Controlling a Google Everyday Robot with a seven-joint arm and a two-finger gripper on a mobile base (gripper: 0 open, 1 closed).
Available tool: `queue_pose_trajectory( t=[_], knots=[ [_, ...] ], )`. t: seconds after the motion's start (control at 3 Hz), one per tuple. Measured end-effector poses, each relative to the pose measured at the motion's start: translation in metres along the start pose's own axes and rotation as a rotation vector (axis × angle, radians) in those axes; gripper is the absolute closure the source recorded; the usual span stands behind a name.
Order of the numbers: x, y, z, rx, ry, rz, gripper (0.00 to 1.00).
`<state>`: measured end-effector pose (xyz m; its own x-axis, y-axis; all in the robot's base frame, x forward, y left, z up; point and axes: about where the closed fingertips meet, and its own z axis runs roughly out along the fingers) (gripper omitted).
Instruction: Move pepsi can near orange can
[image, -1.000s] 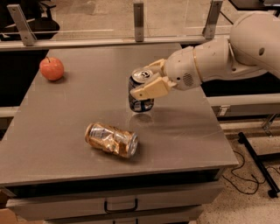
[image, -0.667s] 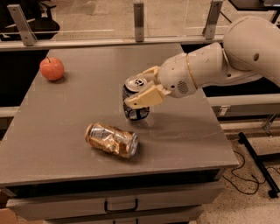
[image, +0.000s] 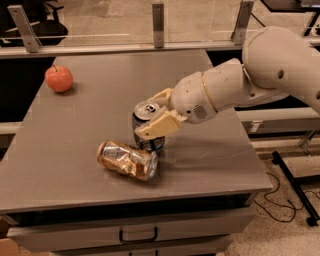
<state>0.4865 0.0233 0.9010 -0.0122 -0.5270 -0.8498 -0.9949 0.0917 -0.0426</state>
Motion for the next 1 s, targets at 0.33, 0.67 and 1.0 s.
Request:
queue_pose_trajectory(
  t=[0.33, 0.67, 1.0],
  knots=[
    [0.0044, 0.0065, 0.0053, -0.012, 0.016, 0.004, 0.36],
    [0.0077, 0.0068, 0.0094, -0.018, 0.026, 0.005, 0.13],
    [0.0086, -0.0021, 0.0067, -0.005, 0.038, -0.001, 0.00]
  ],
)
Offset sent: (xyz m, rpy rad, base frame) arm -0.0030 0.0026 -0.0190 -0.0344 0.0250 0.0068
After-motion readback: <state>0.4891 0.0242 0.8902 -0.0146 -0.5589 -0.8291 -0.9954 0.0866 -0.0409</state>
